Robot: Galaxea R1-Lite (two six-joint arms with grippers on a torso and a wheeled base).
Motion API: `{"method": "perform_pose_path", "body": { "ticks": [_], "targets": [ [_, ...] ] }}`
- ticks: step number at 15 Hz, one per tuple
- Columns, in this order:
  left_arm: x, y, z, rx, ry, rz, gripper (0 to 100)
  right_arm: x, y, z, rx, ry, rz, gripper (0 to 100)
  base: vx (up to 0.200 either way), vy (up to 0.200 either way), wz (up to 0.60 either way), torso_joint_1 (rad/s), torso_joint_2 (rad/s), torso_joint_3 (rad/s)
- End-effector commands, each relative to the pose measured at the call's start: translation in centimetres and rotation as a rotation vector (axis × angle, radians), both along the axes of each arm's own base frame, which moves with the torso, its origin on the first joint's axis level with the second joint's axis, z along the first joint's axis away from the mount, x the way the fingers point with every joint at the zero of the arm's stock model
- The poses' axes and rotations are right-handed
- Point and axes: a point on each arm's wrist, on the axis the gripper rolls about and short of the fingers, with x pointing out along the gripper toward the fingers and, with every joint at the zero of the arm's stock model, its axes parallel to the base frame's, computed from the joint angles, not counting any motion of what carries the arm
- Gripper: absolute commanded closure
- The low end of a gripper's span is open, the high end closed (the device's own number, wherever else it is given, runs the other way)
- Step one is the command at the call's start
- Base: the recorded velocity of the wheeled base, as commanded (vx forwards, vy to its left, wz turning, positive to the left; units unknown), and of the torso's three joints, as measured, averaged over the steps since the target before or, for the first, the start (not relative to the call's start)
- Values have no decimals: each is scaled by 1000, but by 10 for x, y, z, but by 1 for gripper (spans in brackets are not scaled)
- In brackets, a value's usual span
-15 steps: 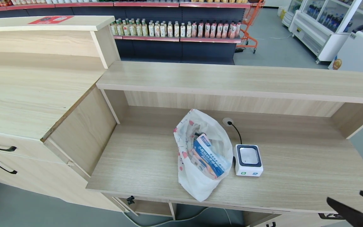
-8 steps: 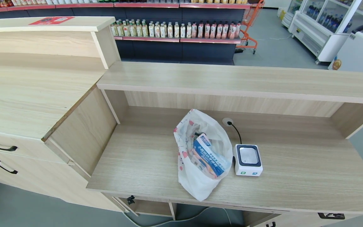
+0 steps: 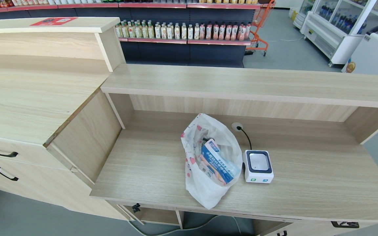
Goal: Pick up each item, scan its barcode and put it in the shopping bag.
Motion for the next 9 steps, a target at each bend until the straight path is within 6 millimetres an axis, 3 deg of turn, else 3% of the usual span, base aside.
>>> {"method": "perform_pose_path", "body": {
  "ticks": [1, 8, 9],
  "targets": [
    [0, 0, 0, 1, 0, 0, 0, 0, 0, 0, -2, 7, 1, 0, 0, 0, 0, 0, 0, 0],
    [0, 0, 0, -4, 0, 0, 0, 0, 0, 0, 0, 7, 1, 0, 0, 0, 0, 0, 0, 0],
    [0, 0, 0, 4, 0, -1, 0, 0, 0, 0, -2, 7, 1, 0, 0, -200, 0, 7, 2, 2]
  ]
}}
